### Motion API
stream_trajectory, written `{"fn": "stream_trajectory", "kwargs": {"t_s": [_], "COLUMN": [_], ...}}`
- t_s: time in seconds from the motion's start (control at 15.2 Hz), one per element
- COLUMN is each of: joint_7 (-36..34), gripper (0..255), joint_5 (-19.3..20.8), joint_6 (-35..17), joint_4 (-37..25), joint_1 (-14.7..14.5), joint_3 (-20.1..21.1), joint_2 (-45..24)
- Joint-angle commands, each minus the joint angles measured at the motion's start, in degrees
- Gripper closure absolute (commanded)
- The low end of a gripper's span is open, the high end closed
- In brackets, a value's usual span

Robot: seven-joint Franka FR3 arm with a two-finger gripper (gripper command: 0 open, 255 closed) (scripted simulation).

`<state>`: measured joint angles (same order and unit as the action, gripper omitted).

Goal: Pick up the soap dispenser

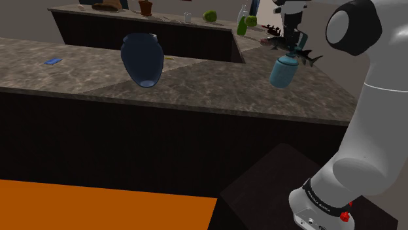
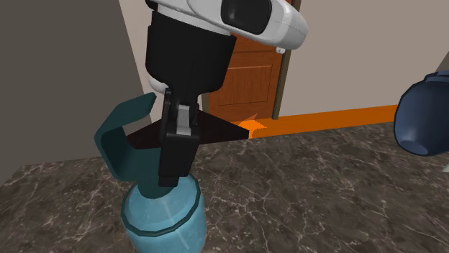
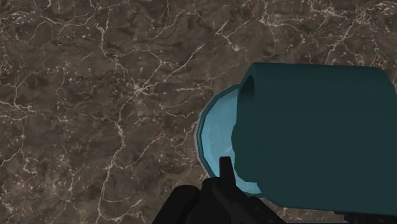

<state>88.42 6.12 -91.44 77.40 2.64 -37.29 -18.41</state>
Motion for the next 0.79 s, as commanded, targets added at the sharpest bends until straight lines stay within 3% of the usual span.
{"fn": "stream_trajectory", "kwargs": {"t_s": [0.0, 0.46, 0.73], "joint_7": [-0.03, -0.04, 1.0], "gripper": [255, 255, 255], "joint_5": [0.02, 0.07, -0.54], "joint_6": [-0.12, -0.2, 3.17], "joint_4": [0.16, 0.32, -4.1], "joint_1": [-0.02, -0.05, 0.72], "joint_3": [0.01, -0.01, -0.09], "joint_2": [0.02, 0.12, -0.89]}}
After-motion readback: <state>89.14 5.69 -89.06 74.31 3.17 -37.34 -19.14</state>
